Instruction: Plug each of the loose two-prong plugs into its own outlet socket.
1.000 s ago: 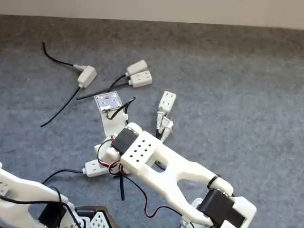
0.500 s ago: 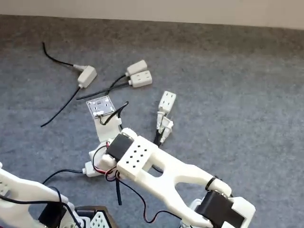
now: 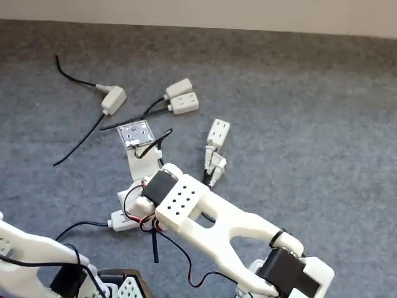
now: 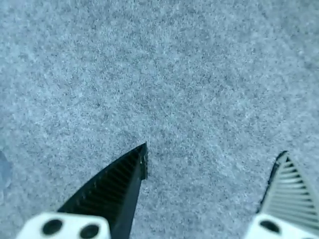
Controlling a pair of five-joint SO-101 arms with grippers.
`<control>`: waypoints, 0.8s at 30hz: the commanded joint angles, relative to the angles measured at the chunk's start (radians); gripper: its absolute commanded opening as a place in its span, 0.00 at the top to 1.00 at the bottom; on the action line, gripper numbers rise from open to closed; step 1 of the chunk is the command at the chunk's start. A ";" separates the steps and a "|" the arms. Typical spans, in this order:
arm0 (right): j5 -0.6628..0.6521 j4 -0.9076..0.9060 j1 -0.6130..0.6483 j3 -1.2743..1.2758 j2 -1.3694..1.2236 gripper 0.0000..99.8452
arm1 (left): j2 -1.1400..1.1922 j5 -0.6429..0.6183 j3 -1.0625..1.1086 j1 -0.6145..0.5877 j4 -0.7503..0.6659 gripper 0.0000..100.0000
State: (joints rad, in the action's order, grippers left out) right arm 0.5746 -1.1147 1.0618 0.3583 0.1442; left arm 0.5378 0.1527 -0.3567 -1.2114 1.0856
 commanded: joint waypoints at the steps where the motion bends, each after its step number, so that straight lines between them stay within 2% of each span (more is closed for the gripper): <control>1: 0.011 0.007 -0.016 -0.039 0.004 0.99 | -0.012 0.009 -0.027 -0.004 -0.015 0.62; 24: 0.005 0.016 -0.018 0.013 -0.035 0.99 | -0.013 0.006 -0.027 0.002 -0.009 0.62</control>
State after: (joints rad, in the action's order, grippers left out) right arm 0.5746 -1.1132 1.0587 0.3782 0.1304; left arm 0.5378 0.1527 -0.3567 -1.2114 1.0856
